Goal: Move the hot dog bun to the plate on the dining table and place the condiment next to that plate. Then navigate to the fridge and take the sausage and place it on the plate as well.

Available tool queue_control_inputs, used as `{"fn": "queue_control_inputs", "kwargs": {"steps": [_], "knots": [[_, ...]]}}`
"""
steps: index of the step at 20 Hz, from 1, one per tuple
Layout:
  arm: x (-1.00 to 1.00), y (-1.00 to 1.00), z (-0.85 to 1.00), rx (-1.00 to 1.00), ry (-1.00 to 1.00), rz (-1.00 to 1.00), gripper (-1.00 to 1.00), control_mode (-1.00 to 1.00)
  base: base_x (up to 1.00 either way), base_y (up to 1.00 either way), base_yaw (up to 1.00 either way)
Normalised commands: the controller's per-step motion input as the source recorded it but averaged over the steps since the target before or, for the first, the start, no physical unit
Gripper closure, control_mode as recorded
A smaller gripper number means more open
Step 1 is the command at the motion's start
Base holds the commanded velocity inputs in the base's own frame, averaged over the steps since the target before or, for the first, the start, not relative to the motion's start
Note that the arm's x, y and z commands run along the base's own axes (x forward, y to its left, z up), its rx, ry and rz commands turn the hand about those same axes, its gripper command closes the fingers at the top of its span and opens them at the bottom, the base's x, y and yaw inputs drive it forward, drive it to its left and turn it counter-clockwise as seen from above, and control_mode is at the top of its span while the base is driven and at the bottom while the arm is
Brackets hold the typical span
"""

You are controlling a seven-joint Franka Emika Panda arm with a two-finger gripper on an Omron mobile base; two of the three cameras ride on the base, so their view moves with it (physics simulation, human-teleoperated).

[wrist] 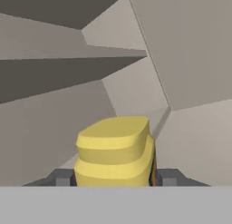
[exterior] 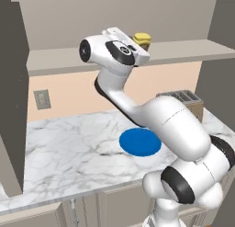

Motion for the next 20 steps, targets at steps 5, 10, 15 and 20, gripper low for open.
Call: {"fn": "queue_control_inputs", "kwargs": {"steps": [5,10,15,20], "knots": [[-0.65,-0.49,0.13,0.08,-0.06,-0.19,1.00,-1.00,0.00,0.00,0.00],[-0.17,-0.12,0.00,0.02,-0.01,-0.04,1.00,-1.00,0.00,0.00,0.00],[-0.40,-0.07,-0.26,0.00,0.02,-0.01,1.00,-1.00,0.00,0.00,0.00],[-0.59,-0.14,-0.16,0.00,0.06,-0.04,1.00,-1.00,0.00,0.00,0.00]]}}
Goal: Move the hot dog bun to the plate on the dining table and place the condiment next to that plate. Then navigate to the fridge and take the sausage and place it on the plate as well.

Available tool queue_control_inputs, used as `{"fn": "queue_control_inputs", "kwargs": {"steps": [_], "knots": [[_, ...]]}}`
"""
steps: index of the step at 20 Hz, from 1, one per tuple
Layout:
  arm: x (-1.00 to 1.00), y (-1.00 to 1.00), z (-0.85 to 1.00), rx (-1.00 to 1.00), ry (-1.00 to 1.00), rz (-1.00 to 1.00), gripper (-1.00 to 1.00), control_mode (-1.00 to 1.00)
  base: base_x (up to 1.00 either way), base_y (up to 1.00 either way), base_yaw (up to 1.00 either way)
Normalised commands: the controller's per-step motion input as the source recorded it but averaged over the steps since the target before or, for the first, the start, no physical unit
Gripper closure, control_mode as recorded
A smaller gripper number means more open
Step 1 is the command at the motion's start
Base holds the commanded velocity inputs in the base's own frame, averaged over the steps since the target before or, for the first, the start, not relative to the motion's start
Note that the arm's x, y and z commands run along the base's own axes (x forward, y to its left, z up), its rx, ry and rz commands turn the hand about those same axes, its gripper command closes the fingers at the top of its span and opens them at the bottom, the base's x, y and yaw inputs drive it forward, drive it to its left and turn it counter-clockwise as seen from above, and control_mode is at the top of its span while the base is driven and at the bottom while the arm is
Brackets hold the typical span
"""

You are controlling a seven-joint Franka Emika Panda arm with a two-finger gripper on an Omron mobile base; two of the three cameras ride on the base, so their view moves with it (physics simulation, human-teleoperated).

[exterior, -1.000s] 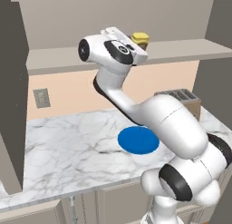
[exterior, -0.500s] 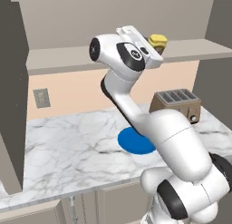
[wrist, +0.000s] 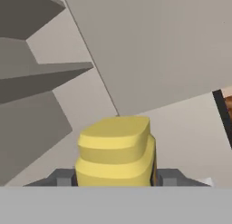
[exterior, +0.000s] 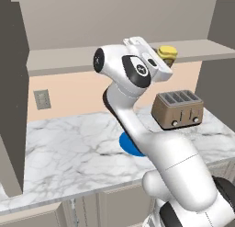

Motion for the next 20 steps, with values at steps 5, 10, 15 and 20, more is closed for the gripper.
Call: {"fn": "queue_control_inputs", "kwargs": {"steps": [5,10,15,20], "knots": [[0.00,0.00,0.00,0.00,0.00,0.00,1.00,1.00,-0.66,-0.02,-0.13],[0.00,0.00,0.00,0.00,0.00,0.00,1.00,1.00,-0.87,0.00,-0.47],[0.00,0.00,0.00,0.00,0.00,0.00,1.00,1.00,-0.70,-0.04,-0.68],[0.00,0.00,0.00,0.00,0.00,0.00,1.00,1.00,-0.44,-0.11,-0.77]]}}
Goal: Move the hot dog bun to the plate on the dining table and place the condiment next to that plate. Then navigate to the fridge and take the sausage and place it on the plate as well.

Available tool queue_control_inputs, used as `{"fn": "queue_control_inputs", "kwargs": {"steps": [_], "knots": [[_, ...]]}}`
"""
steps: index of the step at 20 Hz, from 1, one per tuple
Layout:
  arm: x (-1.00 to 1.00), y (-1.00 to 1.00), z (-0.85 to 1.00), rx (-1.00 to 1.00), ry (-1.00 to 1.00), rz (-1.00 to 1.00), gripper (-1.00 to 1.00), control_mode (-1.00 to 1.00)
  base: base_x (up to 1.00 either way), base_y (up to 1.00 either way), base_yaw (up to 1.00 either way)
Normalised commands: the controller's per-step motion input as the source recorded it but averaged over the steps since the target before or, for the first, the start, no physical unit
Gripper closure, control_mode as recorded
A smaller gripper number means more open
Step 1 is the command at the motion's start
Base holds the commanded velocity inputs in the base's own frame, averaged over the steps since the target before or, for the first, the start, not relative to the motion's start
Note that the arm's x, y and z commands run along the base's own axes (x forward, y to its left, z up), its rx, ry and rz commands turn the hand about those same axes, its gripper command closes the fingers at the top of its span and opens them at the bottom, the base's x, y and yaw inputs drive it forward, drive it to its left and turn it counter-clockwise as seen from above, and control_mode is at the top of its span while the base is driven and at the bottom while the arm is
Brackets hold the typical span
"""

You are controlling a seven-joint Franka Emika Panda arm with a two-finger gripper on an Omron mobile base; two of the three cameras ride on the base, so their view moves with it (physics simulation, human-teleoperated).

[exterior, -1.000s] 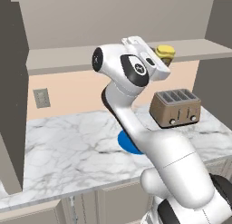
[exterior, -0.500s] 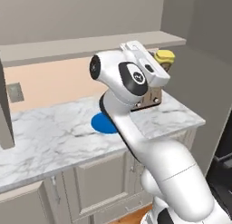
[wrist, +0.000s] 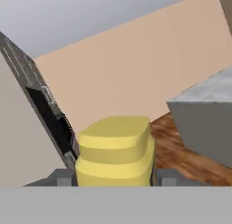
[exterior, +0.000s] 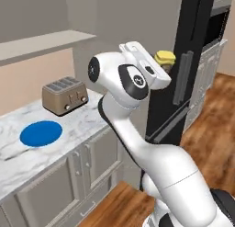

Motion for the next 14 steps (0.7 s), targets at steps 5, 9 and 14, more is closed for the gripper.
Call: {"fn": "queue_control_inputs", "kwargs": {"steps": [5,9,14], "knots": [[0.00,0.00,0.00,0.00,0.00,0.00,1.00,1.00,-0.13,-0.42,-0.75],[0.00,0.00,0.00,0.00,0.00,0.00,1.00,1.00,0.00,-0.74,-0.66],[0.00,0.00,0.00,0.00,0.00,0.00,1.00,1.00,0.08,-0.73,-0.64]]}}
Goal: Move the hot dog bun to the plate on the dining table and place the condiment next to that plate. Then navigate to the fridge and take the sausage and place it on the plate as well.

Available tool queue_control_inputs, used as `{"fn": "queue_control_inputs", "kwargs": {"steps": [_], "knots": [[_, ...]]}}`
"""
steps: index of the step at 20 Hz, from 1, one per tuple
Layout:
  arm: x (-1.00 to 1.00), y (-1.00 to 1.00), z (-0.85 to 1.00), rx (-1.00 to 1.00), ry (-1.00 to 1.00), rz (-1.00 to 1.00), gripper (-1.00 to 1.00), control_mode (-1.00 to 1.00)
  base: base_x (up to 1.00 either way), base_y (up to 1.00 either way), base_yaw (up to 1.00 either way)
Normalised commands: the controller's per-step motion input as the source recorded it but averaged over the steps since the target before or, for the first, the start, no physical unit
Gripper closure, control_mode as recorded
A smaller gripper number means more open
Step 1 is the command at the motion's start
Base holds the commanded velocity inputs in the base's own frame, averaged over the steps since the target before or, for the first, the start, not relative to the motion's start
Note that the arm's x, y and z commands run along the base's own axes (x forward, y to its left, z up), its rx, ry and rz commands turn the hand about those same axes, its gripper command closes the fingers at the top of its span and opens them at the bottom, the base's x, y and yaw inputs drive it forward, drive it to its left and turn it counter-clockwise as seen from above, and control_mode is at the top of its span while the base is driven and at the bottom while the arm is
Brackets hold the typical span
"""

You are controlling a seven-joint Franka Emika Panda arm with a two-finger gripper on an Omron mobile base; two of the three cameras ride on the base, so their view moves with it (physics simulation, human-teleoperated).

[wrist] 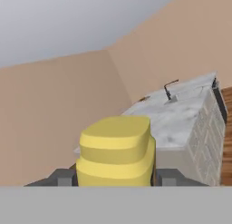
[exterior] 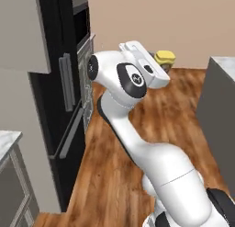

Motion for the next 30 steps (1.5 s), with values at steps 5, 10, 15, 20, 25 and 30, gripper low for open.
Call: {"fn": "queue_control_inputs", "kwargs": {"steps": [5,10,15,20,25,30], "knots": [[0.00,0.00,0.00,0.00,0.00,0.00,1.00,1.00,0.51,-0.60,-0.59],[0.00,0.00,0.00,0.00,0.00,0.00,1.00,1.00,0.96,-0.18,-0.46],[0.00,0.00,0.00,0.00,0.00,0.00,1.00,1.00,1.00,-0.01,-0.41],[0.00,0.00,0.00,0.00,0.00,0.00,1.00,1.00,1.00,0.07,-0.45],[0.00,0.00,0.00,0.00,0.00,0.00,1.00,1.00,1.00,0.41,-0.49],[0.00,0.00,0.00,0.00,0.00,0.00,1.00,1.00,0.96,0.73,-0.49]]}}
